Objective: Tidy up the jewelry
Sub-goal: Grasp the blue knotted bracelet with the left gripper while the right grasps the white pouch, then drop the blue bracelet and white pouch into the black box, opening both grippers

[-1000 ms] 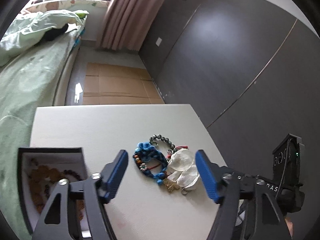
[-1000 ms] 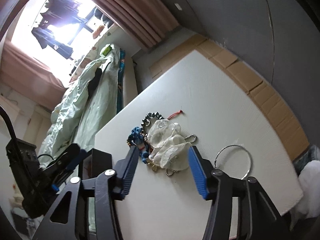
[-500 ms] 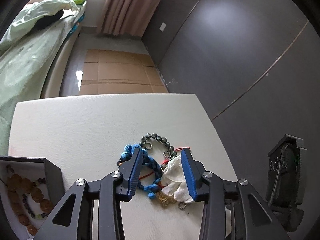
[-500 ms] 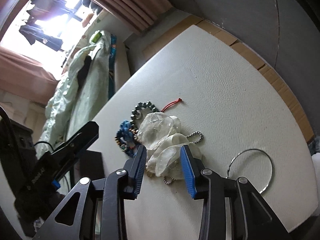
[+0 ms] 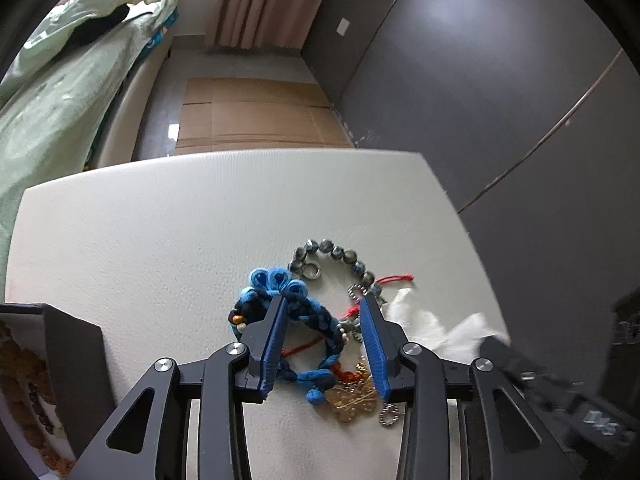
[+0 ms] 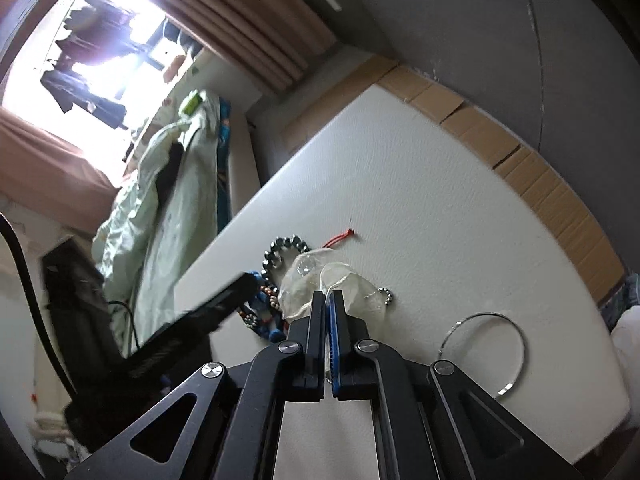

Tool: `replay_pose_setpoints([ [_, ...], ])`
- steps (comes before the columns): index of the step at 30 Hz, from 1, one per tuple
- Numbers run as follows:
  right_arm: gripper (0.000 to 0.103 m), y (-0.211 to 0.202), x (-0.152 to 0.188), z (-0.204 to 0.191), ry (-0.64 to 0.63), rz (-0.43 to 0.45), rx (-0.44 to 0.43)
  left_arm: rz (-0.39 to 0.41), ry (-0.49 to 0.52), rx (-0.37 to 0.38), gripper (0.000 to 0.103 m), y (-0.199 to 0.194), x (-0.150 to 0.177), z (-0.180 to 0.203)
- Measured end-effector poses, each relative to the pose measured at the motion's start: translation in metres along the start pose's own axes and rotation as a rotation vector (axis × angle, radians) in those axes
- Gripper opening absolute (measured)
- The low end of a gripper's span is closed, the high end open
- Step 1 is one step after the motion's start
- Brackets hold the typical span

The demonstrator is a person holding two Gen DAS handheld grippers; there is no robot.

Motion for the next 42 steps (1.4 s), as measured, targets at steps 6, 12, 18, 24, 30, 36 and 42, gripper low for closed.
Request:
replay_pose_setpoints([
  [6,0.003,-0.020,-0.001,0.004,0.018,0.060,-0.007,-0.015,0.079,-0.086,0.035,0.006,0.007,0.003],
  [12,0.003,-0.023,-0.001,0.007,0.031,0.060,-0.013,-0.040,0.058,-0.047,0.012,0.002,0.010,-0.009],
  [18,0.003,-0.025,-0.001,0.006,0.035,0.069,-0.024,-0.001,0.002,0.046,0.012,-0.026,0.010,-0.015],
  [24,0.003,-0.033,0.000,-0.001,0.030,0.085,-0.071,0.071,0.019,0.095,0.012,-0.063,0.009,-0.004],
  [30,0.003,-0.042,0.000,-0.020,-0.016,0.119,-0.112,0.139,0.037,0.094,0.012,-0.096,0.011,-0.006],
  [36,0.003,-0.053,0.004,-0.043,-0.071,0.159,-0.145,0.204,0.046,0.081,0.012,-0.128,0.013,-0.015],
  [42,0.003,-0.063,0.012,-0.068,-0.125,0.178,-0.204,0.266,0.033,0.057,0.012,-0.159,0.015,-0.030],
])
Point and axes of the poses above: each gripper's, at about its wrist camera, not at the fingertips, and y roughly the way its jaws point, z to its right, x to its underside, the point moved 7 cm from there along y, roughly the way its jaws point, and after that the axes turned 10 degrees about x, right-handed, at the moved point
